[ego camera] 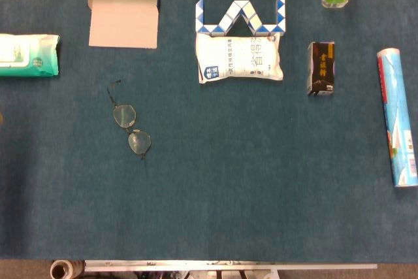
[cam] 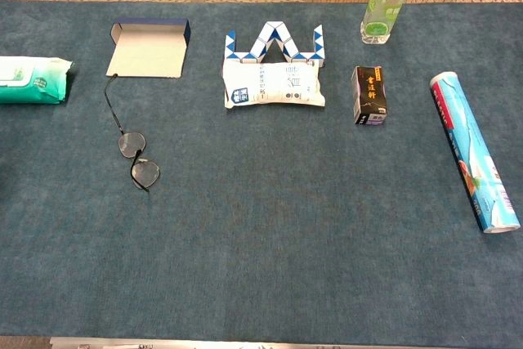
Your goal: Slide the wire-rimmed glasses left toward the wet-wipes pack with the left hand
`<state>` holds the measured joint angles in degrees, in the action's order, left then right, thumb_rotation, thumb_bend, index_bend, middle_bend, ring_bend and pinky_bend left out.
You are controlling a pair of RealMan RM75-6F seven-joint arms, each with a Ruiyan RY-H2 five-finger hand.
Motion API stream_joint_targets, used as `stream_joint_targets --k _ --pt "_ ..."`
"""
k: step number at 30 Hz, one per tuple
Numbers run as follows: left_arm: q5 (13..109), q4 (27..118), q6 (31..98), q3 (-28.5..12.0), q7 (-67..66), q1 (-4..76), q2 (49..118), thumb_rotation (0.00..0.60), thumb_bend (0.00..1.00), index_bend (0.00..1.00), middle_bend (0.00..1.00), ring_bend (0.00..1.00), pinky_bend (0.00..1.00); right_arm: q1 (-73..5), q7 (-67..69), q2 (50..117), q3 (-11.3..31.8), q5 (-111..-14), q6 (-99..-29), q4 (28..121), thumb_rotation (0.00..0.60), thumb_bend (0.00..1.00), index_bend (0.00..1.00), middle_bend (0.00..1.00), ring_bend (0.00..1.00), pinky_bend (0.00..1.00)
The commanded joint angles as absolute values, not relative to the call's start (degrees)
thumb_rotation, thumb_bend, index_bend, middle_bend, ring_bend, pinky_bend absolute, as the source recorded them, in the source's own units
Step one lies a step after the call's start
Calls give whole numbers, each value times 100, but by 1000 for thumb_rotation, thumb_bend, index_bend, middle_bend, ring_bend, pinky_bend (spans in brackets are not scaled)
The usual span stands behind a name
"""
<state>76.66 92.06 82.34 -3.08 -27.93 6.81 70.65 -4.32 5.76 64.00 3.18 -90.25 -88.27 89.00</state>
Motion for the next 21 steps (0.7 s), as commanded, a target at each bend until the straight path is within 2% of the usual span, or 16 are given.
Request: stream_joint_targets --k 1,13,18,21 --pt "7694 9225 8269 -294 -2794 665 7049 600 399 470 377 237 351 -433 554 6397 296 -9066 -8826 8917 600 163 619 337 114 283" --pt "7780 9315 8406 -252 -2814 603 7013 600 399 469 374 238 351 -456 758 6368 318 -9149 -8893 8893 600 163 619 337 114 283" --pt "7968 9253 8416 -189 -2712 619 7055 600 396 450 340 236 355 -416 840 6329 322 -9217 -9027 8917 600 163 619 337 114 283" --pt "8172 9210 8466 -142 -2589 629 7093 600 317 418 295 224 358 -396 917 6303 323 -9256 -9097 8932 600 163 619 337 114 283"
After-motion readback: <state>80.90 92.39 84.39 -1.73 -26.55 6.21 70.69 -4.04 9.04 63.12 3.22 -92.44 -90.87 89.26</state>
